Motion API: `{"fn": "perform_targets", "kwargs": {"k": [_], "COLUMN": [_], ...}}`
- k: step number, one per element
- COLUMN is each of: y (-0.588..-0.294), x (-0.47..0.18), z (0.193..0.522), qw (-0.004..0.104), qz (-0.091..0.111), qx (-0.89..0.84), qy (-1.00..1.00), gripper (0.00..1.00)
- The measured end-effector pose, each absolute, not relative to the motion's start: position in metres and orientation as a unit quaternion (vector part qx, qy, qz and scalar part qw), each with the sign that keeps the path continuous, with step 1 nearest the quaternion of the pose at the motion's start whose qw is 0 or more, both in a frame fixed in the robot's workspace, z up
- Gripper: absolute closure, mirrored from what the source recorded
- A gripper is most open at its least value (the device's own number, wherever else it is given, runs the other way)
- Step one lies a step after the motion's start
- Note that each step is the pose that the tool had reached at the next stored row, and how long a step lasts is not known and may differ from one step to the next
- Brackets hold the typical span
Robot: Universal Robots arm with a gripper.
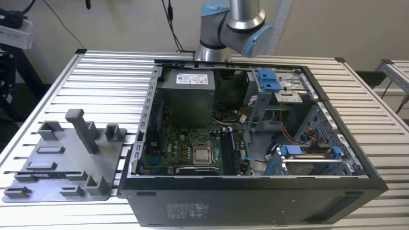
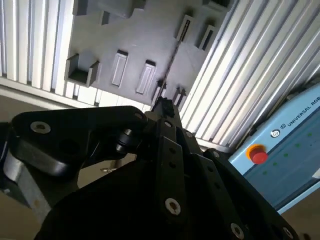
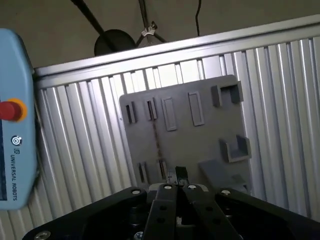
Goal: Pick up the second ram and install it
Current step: 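Pick up the second ram and move it above second insertion slot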
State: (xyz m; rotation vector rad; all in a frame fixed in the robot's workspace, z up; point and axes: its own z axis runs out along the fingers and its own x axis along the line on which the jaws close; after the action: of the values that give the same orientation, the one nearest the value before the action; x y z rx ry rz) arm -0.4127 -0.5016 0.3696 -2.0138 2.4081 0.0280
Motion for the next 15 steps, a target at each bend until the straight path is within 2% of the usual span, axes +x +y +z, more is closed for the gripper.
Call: {"fn": "perform_targets", "kwargs": {"k": [15], "y": [-0.5016], "x": [-0.4127], "z": [0.3667], "qw": [0.0], "qz": [0.009], "qx": [-0.7], "qy": [0.714], "gripper": [0.89]}}
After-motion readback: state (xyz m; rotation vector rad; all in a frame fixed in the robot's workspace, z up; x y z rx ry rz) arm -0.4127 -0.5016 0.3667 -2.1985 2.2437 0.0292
